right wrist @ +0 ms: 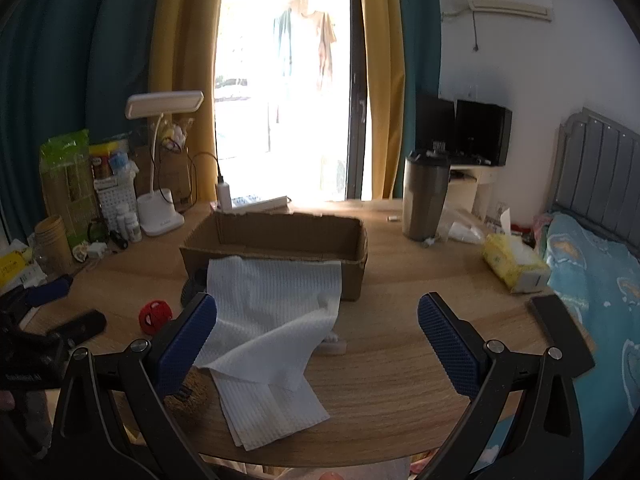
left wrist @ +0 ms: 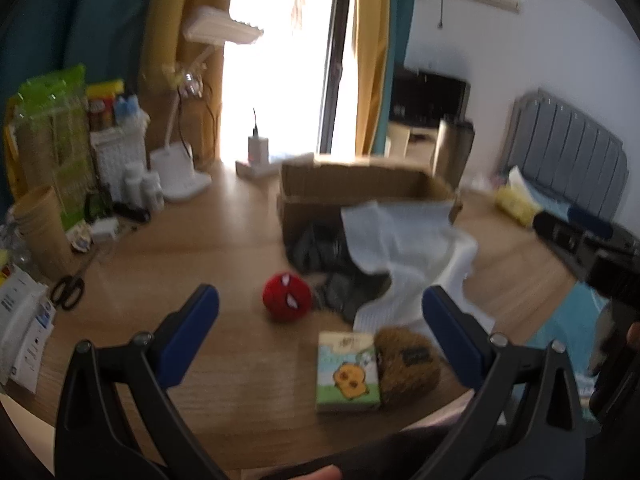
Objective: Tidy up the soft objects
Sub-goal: 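Grasp the capybara tissue pack with the left gripper while the right gripper grasps the white cloth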
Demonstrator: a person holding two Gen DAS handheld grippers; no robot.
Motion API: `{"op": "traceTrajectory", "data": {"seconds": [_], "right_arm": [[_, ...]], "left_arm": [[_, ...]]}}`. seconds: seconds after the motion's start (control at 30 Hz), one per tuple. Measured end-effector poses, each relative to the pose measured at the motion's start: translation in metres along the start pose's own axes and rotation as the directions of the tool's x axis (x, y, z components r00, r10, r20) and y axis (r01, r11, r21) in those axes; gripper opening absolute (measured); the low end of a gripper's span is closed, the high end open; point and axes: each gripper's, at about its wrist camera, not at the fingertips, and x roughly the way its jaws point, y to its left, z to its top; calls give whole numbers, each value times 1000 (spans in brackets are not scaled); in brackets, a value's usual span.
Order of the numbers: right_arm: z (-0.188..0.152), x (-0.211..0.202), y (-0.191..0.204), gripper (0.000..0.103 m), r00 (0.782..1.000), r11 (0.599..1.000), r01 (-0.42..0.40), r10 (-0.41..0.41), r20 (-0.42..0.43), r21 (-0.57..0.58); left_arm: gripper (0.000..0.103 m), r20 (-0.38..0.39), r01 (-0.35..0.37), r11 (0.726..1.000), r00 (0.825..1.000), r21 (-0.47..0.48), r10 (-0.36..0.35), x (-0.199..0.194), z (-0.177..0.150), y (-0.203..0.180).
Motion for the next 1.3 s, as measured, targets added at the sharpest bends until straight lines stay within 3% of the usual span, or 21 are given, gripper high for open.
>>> {"op": "traceTrajectory", "data": {"seconds": [0.2,0.47,0.6,0.97,1.07,1.17,1.27,1.3], "right_arm": [[-12,18,0,103,999,1000,-10,10,-51,2],[-24,43,2,103,992,999,-34,35,-119,8],[-27,52,2,102,988,998,-55,56,-143,13],[-26,82,12,95,975,992,-123,122,-187,7],[-25,93,15,87,967,990,-143,142,-213,11],[-26,102,18,85,959,987,-159,158,-235,18],[-27,111,20,76,949,985,-170,170,-264,24],[-28,114,20,68,946,984,-175,175,-272,26]], "left_arm": [[102,-102,2,1000,995,22,0,26,-18,-1],[101,-177,15,999,984,45,-7,49,-27,-2],[89,-220,20,998,976,62,-6,59,-31,-3],[81,-286,57,993,958,102,-25,73,-36,-7],[81,-294,60,993,956,105,-27,74,-35,-9],[68,-303,68,992,952,106,-33,75,-35,-8],[55,-323,89,992,945,92,-55,79,-37,-7],[52,-334,98,992,940,85,-64,81,-38,-7]]}}
